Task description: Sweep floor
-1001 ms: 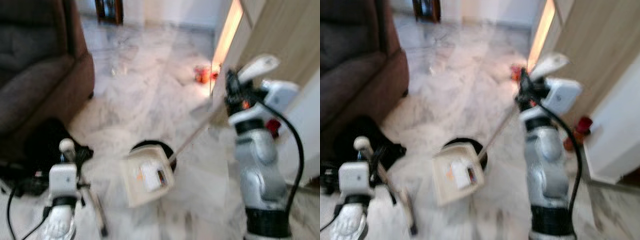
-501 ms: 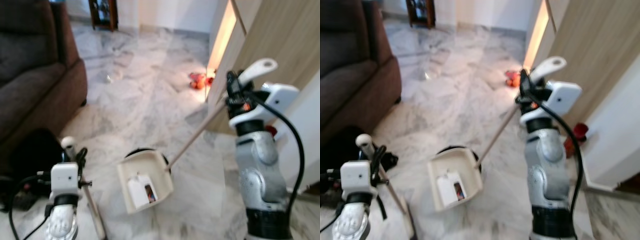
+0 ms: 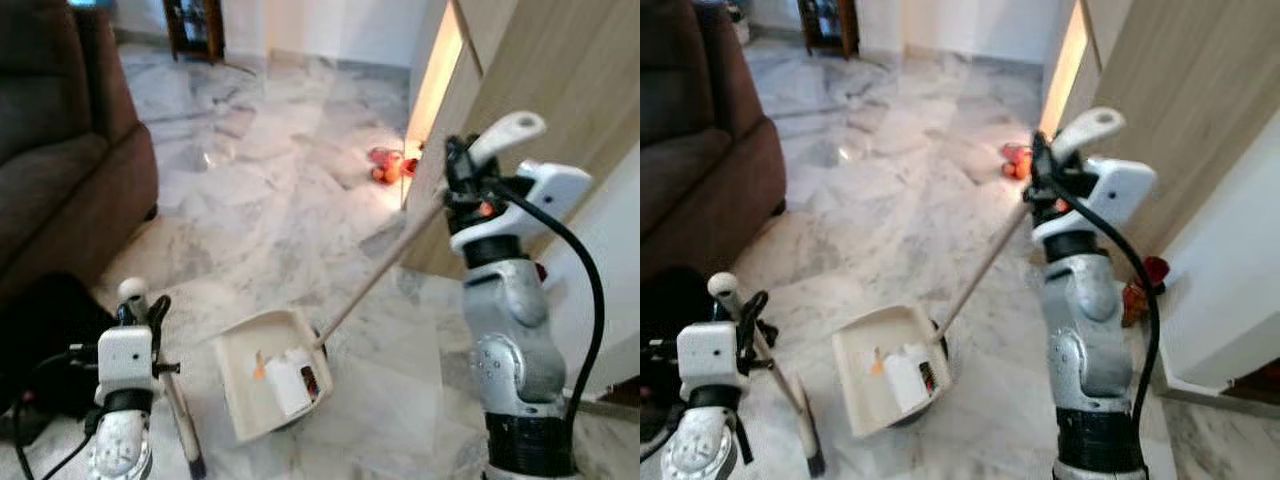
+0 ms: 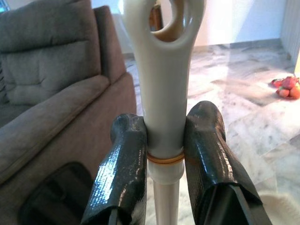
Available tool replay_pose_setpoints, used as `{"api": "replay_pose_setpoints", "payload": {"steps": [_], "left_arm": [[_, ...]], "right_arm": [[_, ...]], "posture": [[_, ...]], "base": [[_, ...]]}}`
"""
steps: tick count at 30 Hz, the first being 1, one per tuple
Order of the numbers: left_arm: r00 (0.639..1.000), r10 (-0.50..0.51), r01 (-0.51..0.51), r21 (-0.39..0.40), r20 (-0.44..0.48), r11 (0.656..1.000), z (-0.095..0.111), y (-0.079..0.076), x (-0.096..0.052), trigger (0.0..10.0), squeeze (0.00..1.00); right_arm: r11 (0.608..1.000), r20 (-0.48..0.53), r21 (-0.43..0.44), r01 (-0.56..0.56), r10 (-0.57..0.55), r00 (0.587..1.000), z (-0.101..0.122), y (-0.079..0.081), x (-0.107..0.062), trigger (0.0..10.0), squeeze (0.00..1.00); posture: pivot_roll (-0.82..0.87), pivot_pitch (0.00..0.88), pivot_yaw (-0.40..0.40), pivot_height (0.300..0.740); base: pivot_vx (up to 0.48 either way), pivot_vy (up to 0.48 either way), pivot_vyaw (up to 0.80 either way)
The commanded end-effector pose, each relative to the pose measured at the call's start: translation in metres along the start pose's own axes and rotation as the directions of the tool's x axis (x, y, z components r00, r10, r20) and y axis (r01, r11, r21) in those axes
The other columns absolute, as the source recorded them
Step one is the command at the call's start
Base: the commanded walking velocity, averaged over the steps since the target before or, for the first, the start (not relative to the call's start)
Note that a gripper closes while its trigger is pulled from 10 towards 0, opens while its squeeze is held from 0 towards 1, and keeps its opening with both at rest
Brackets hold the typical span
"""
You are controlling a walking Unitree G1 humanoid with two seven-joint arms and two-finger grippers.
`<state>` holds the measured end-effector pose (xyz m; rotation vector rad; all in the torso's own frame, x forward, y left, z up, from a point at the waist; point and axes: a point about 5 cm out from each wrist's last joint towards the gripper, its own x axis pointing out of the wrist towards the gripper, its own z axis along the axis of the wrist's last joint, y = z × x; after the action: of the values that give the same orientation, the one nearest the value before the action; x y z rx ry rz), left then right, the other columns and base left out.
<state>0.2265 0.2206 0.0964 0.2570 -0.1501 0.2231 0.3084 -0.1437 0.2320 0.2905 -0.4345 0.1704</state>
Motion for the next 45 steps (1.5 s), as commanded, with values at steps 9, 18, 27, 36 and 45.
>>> {"api": "replay_pose_setpoints", "payload": {"steps": [9,18,27,36,45], "left_arm": [[0.999,-0.004,0.004,0.001,0.047,1.0,0.007,-0.002,0.001,10.0,0.0],[0.998,-0.008,0.009,-0.008,0.064,1.0,0.01,-0.003,0.002,10.0,0.0],[0.998,-0.012,0.012,-0.01,0.06,1.0,0.009,-0.004,0.001,10.0,0.0],[0.998,-0.012,0.013,-0.004,0.059,1.0,0.008,-0.002,0.0,10.0,0.0],[0.998,-0.012,0.013,-0.006,0.059,1.0,0.009,-0.002,0.0,10.0,0.0]], "right_arm": [[1.0,0.058,0.016,0.011,-0.011,0.998,0.011,-0.002,0.002,10.0,0.0],[1.0,0.117,-0.008,-0.015,0.016,0.993,0.025,0.007,0.006,10.0,0.0],[0.987,0.151,-0.124,-0.1,0.118,0.981,0.029,0.029,0.001,10.0,0.0],[0.98,0.196,-0.152,-0.13,0.159,0.968,0.032,0.051,-0.002,10.0,0.0],[0.945,0.216,-0.203,-0.256,0.298,0.93,0.029,0.088,-0.01,10.0,0.0]], "posture": [[0.17,0.049,-0.033,0.74],[0.16,0.054,-0.031,0.74],[0.16,0.068,-0.03,0.74],[0.17,0.069,-0.033,0.74],[0.17,0.076,-0.035,0.74]], "base": [[0.231,0.0,0.0],[0.0,0.0,0.0],[0.0,0.0,0.0],[0.0,0.0,0.0],[0.0,0.0,0.0]]}}
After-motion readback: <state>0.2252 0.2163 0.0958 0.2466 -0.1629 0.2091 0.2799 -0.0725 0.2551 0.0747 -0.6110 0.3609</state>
